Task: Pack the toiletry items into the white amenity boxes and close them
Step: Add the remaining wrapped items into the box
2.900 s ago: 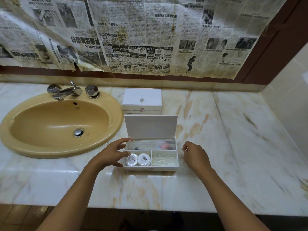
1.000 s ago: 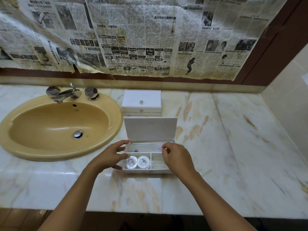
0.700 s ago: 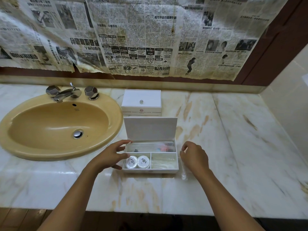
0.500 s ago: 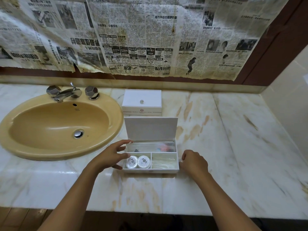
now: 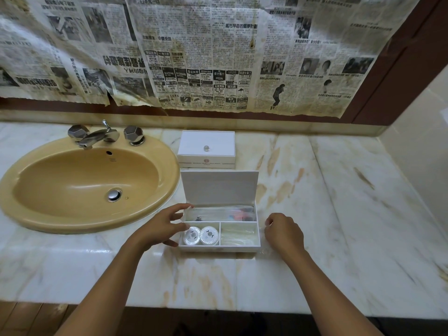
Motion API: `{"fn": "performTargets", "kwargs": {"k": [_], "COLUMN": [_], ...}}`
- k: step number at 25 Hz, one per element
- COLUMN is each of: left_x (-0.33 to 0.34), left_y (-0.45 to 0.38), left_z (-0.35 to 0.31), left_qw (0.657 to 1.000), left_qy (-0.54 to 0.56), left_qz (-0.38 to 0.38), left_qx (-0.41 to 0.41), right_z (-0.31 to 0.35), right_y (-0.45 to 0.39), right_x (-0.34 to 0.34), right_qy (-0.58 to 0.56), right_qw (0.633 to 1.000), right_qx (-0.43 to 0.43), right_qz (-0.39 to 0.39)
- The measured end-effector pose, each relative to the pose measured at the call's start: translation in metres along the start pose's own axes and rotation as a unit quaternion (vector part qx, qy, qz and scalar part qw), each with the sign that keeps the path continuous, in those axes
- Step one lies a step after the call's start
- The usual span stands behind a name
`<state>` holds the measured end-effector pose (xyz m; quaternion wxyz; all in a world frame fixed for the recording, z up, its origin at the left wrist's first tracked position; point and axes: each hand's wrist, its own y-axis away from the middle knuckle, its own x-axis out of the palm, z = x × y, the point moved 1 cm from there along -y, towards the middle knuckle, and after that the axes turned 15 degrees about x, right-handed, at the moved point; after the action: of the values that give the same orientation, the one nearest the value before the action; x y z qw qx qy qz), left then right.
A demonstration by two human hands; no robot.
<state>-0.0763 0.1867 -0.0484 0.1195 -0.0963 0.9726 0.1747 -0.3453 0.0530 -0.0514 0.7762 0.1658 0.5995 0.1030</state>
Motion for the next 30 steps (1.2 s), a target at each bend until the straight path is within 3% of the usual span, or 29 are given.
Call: {"fn": "performTargets", "kwargs": {"k": [6, 10, 16, 22, 25, 30], "left_x": [0.0, 0.0, 0.0, 0.0, -0.001, -0.002], "left_y": [0.0, 0.0, 0.0, 0.0, -0.001, -0.002], "left_z": [0.001, 0.001, 0.002, 0.004, 0.005, 0.006], "left_qw": [1.0, 1.0, 1.0, 1.0, 1.0, 1.0], "left_qy": [-0.002, -0.002, 0.002, 0.002, 0.008, 0.011], "left_qz": [0.001, -0.001, 0.001, -0.002, 0.0, 0.0], "left_qx": [-0.001, -0.003, 0.0, 0.003, 0.003, 0.004], "right_z": [0.014, 0.034, 0.048, 0.045, 0.044, 0.043], "right_y": [0.011, 0.033, 0.055, 0.048, 0.047, 0.047], "right_x": [-0.025, -0.038, 0.0, 0.026, 0.024, 0.023], "right_qy": [-0.131, -0.243, -0.092, 0.076, 0.068, 0.007], "right_qw": [0.988, 0.952, 0.948, 0.965, 0.966, 0.961], "right_qx": [-0.03, -0.133, -0.285, -0.25, -0.248, -0.276], "right_qz": [-0.078, -0.128, -0.108, -0.008, 0.02, -0.011]}}
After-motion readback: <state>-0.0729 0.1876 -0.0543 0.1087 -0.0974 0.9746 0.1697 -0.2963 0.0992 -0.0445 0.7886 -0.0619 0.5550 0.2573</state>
